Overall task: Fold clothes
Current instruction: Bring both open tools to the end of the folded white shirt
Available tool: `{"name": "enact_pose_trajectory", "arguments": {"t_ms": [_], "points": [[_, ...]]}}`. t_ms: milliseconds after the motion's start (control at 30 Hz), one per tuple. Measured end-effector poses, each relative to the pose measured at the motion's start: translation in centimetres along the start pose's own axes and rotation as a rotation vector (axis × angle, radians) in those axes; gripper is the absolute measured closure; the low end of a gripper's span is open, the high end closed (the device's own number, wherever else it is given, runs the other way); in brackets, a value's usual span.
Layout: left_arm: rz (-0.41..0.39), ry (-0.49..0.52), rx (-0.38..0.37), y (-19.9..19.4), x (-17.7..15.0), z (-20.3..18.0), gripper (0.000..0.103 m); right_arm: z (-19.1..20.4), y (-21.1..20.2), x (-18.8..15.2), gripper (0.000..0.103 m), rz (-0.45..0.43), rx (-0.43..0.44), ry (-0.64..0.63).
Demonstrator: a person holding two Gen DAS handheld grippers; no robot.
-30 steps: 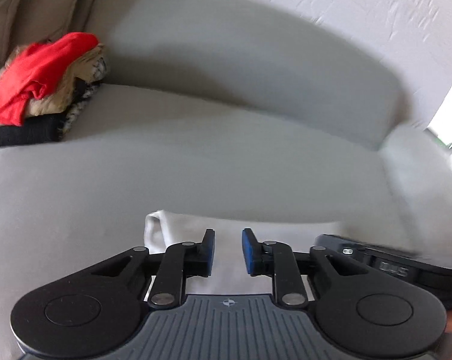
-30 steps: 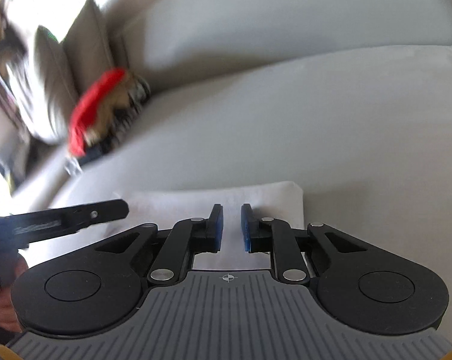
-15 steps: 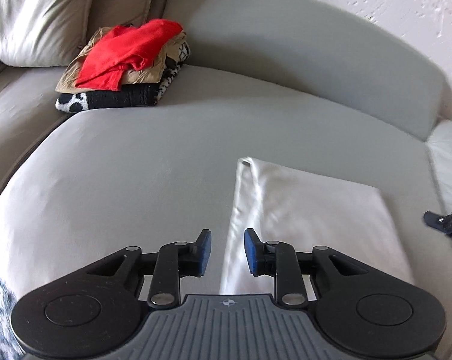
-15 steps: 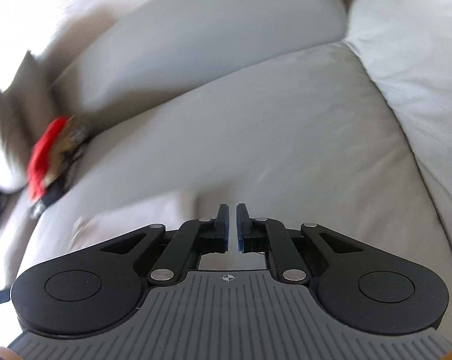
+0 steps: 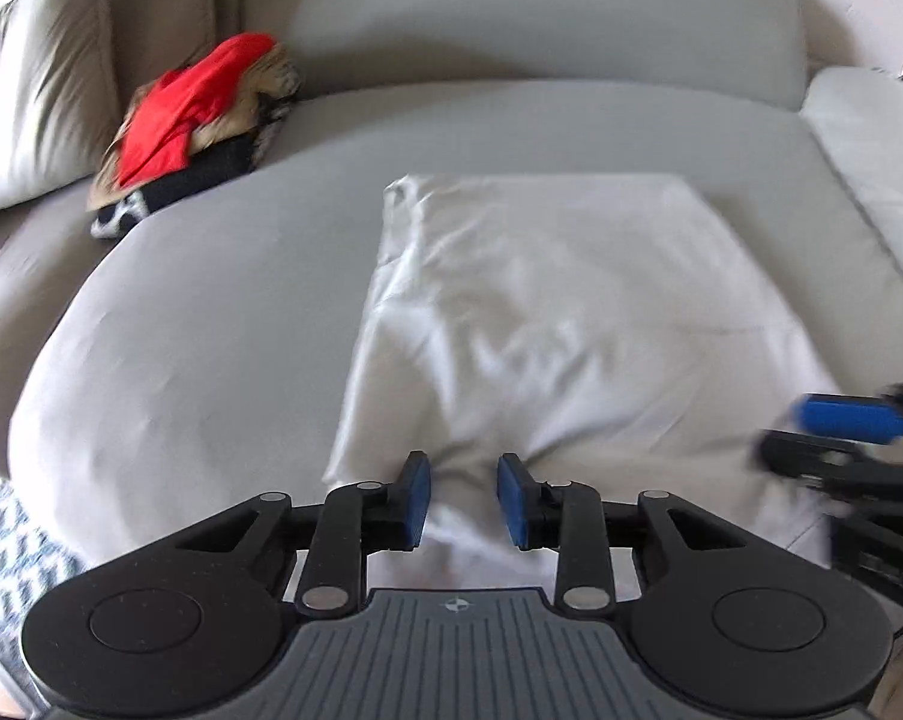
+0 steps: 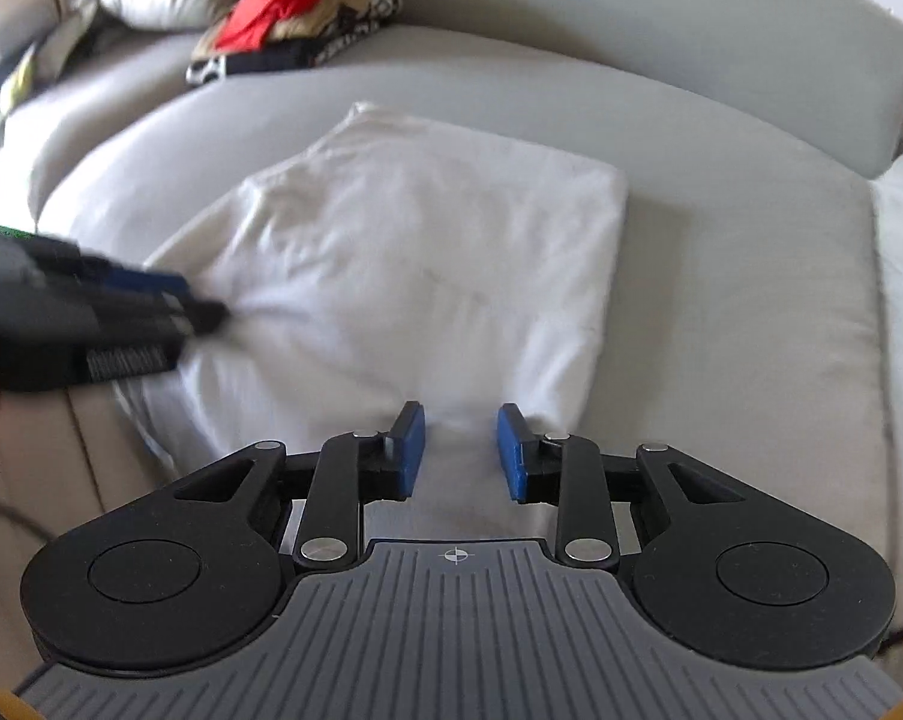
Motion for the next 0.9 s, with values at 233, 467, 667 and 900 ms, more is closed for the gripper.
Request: {"name": "enact_pose_trajectory", "arguments": {"t_ms": [233, 467, 667, 900], "points": [[0.025, 0.013, -0.028, -3.3, -1.9, -0.7, 0.075, -3.0, -3.5, -1.6, 0.062, 0.031, -0.044, 0.076], [-0.081, 0.025, -0.061, -6.5, -0.9, -3.5, 0.063, -2.1, -5.0, -0.8, 0.070, -0.062, 0.033, 0.150], [-0.052, 0.032, -0.025, -5.2, 0.4, -4.5, 0.062, -0.3, -4.8, -0.8, 0.074, -0.061, 0.027, 0.112], [0.021, -0.013, -0.050, -2.8, -0.3, -4.7, 0.057, 0.0, -4.6, -1.2, 0.073, -0.043, 0.018, 0.129]]}}
Point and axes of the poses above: each gripper's, at about its wrist camera, not at the fingertips, and y roughly the way its jaws point, z to its left, x to its top, the point moved 6 cm from there along y, roughly the way its jaws point, and after that the axes turned 13 degrees about y, right-handed, at the moved point
